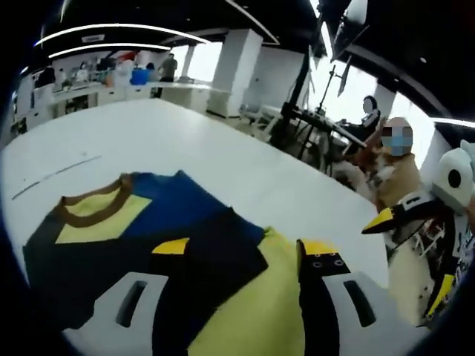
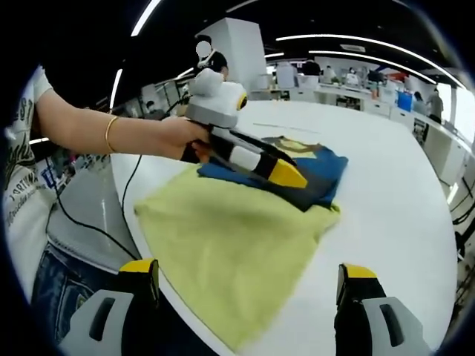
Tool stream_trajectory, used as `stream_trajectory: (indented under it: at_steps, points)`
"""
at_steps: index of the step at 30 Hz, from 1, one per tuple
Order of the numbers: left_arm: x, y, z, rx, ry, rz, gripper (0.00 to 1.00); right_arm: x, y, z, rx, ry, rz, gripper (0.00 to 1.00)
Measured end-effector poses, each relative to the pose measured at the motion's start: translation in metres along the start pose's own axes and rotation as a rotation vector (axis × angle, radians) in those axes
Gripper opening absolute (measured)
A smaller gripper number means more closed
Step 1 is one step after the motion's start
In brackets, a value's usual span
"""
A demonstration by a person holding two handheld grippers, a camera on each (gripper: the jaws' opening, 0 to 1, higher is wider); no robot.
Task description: Fold the garment on the visible template until the final outline fits inside the template.
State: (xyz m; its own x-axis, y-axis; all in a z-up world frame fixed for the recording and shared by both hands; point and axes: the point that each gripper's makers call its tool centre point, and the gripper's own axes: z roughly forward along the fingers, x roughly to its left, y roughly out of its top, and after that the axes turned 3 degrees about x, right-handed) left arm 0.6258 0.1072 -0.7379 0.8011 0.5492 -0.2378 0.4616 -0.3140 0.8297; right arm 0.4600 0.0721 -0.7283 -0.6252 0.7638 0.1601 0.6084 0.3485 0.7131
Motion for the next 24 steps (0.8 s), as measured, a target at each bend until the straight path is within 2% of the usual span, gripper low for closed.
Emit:
stream_trajectory:
  at_steps: [5,10,18,24]
  points:
    - [0.009,-0.002,-0.017,-0.027,0.009,0.012,0.73,0.003,0.002,0.001,0.002,0.015,-0.014,0.99]
    - [0.017,-0.011,-0.039,-0.014,0.01,0.062,0.82,0.003,0.009,0.0,-0.026,0.031,-0.005,0.99]
    - [0.025,-0.016,-0.07,-0.044,0.002,0.057,0.98,0.004,0.013,0.001,-0.017,0.047,-0.039,0.99]
    - [0.03,-0.028,-0.099,-0.041,0.008,0.063,0.99,0.004,0.019,0.004,-0.03,0.061,-0.044,0.99]
